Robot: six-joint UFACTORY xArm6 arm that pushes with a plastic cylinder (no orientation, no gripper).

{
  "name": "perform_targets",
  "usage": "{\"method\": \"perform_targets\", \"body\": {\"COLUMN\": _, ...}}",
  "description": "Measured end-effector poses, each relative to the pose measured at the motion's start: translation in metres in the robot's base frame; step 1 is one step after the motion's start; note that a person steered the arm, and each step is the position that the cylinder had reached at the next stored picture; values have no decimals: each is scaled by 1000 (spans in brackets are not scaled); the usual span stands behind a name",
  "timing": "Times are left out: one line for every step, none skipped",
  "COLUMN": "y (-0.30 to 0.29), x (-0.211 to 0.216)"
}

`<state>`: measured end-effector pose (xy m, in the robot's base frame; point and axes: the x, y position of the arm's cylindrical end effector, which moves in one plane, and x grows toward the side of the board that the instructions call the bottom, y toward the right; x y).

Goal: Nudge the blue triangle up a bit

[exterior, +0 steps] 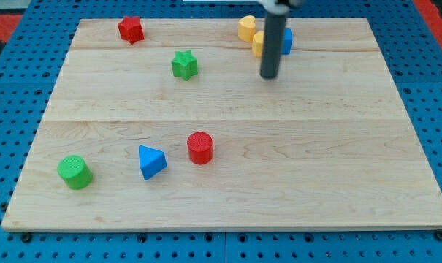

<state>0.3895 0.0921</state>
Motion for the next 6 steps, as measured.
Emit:
{"method": "perform_targets", "body": {"y": 26, "x": 119}}
{"method": "perform_targets", "body": {"y": -29, "x": 198}}
{"method": "perform_targets", "body": {"y": -139, "x": 207}}
{"method": "perform_targets", "body": {"y": -183, "x": 163}}
{"method": "perform_targets", "body": {"y": -188, "x": 102}}
{"method": "perform_targets", "body": {"y": -185, "x": 68}}
